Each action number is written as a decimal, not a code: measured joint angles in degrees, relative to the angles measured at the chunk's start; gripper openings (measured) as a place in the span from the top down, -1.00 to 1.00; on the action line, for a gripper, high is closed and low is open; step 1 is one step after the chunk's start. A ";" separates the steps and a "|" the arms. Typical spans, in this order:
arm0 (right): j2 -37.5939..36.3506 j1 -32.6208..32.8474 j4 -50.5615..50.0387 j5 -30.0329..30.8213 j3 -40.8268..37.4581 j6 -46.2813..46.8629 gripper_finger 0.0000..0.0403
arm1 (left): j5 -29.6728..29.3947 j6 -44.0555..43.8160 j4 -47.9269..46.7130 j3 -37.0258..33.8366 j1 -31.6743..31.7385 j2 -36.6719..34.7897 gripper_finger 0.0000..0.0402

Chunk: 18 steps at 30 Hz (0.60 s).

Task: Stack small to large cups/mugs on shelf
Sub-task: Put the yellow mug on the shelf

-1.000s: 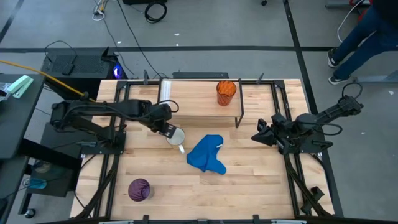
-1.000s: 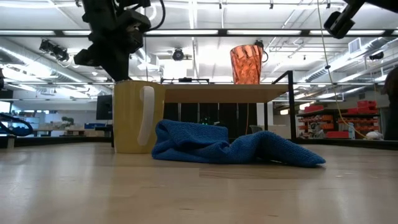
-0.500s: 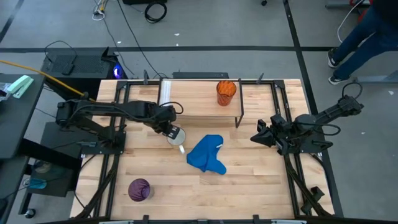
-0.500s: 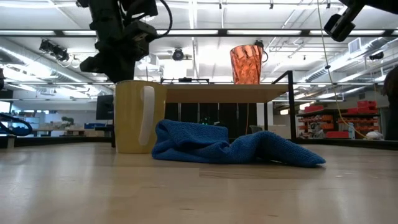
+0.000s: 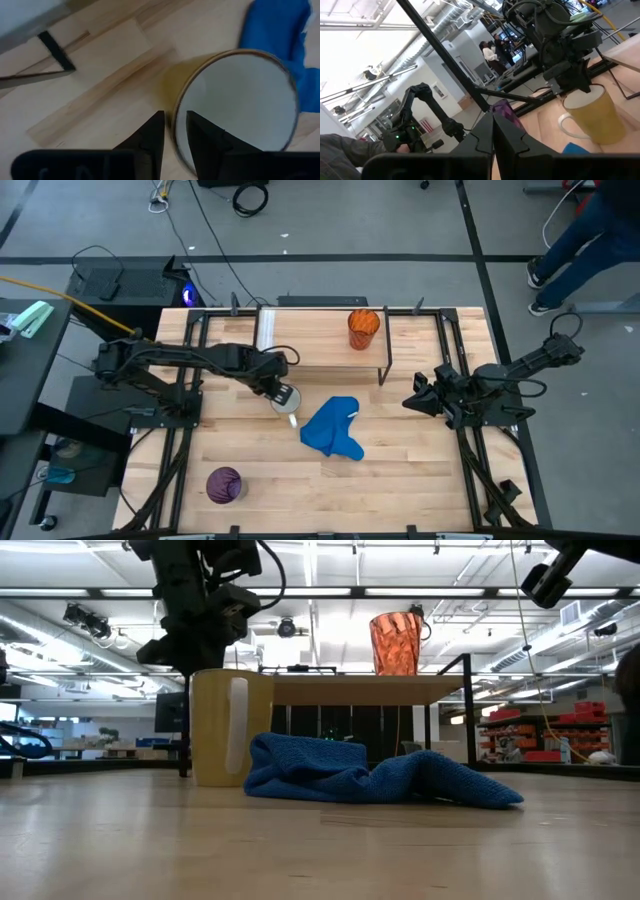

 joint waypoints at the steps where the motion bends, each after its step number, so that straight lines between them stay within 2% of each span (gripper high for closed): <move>1: 0.00 0.01 0.01 0.00 0.00 0.00 0.92 | -0.02 0.00 0.11 0.04 0.00 0.15 0.56; 7: 0.00 -0.01 -0.25 0.00 0.00 0.24 0.92 | -0.02 -0.01 0.48 0.02 0.00 0.22 0.59; 18: 0.00 0.01 -0.35 0.00 0.00 0.24 0.92 | -0.11 2.32 0.61 0.02 0.80 0.22 0.81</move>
